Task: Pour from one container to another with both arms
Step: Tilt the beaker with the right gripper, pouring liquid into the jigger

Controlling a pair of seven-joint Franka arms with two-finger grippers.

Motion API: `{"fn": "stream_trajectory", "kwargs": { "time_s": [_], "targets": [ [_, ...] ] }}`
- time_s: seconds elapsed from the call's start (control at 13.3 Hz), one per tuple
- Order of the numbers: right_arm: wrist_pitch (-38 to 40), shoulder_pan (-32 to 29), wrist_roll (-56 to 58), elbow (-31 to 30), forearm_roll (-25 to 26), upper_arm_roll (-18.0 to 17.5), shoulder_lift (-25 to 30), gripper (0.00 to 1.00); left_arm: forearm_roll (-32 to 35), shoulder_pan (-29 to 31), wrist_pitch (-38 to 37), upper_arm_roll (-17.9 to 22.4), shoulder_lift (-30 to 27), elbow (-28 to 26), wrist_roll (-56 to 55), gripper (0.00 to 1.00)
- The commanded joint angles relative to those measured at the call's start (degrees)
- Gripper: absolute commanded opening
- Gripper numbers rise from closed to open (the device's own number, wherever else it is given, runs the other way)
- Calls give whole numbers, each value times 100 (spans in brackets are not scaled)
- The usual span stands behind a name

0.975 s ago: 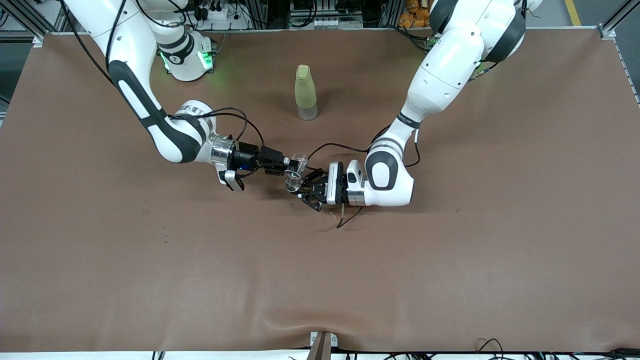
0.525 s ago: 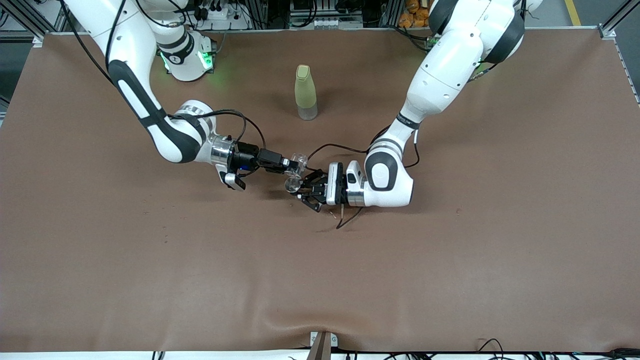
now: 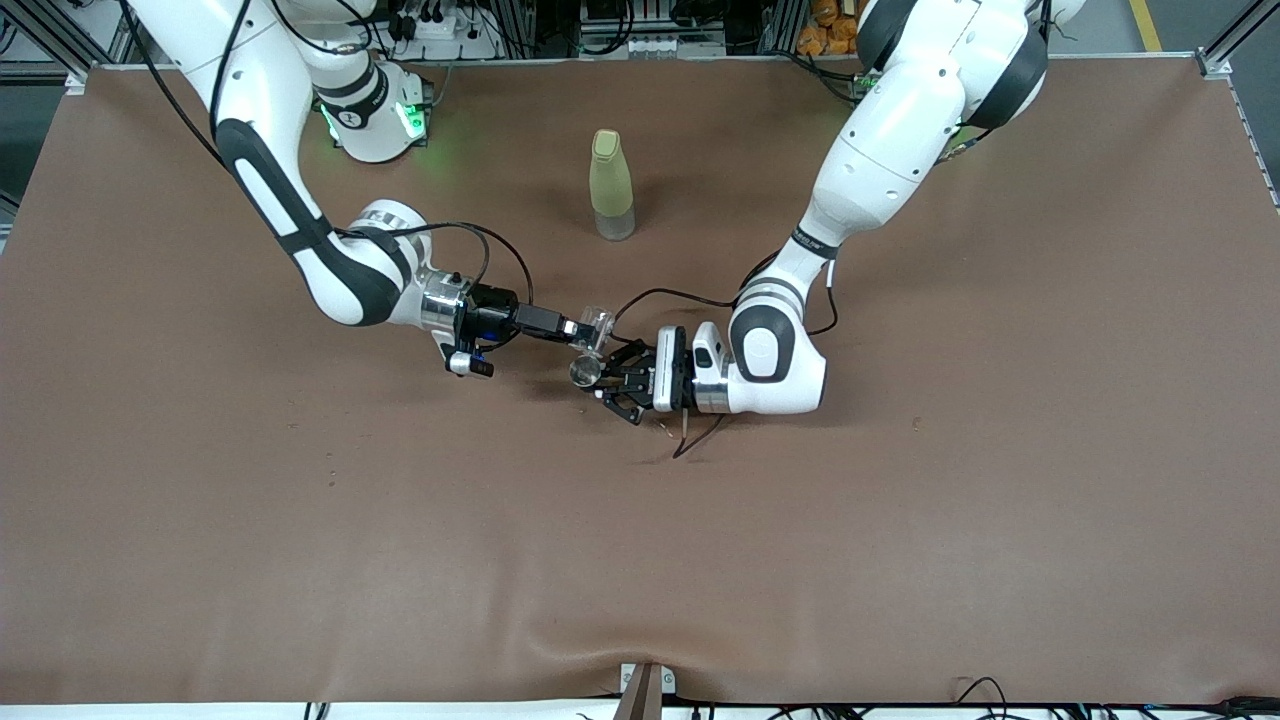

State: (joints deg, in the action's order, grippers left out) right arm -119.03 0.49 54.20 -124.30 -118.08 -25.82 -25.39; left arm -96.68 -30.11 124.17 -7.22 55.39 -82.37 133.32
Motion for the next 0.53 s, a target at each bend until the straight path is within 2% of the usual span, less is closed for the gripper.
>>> {"fn": "stream_trajectory", "kwargs": {
  "time_s": [0.0,0.45],
  "targets": [
    [3,56,-329,-77,-145,24,113,3,-237,-48,37,10,69,116,133,0],
    [-6,12,-560,54,-128,42,113,5,-317,-39,37,10,77,108,124,0]
  ]
}}
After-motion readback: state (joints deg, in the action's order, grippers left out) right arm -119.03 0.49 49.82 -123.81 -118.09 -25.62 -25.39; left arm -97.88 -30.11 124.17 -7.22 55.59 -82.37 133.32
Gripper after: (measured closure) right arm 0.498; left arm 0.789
